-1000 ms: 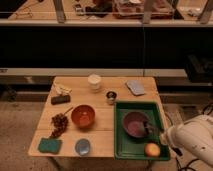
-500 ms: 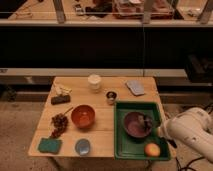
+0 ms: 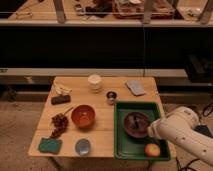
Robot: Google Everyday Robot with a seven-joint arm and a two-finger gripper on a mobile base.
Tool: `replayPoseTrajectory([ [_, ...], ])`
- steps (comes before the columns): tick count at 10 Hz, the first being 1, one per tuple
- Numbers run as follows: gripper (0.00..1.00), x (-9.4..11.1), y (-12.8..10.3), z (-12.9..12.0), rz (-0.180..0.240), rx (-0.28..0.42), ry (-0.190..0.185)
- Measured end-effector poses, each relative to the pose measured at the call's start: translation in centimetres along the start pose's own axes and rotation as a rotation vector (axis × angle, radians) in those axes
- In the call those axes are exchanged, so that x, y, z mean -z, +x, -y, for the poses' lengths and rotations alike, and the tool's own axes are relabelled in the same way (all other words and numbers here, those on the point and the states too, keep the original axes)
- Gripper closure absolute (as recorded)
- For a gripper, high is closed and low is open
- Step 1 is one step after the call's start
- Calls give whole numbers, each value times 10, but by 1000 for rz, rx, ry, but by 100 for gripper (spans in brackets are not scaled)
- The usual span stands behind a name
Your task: Wipe purple bowl with brush
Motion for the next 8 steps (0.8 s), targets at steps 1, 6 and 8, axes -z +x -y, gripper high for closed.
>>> replayPoseTrajectory([
  [1,100,7,-8,0,1,14,6],
  [6,100,16,-24,-42,12,-13,-45],
  [8,100,14,-20,-55,10,-51,-73],
])
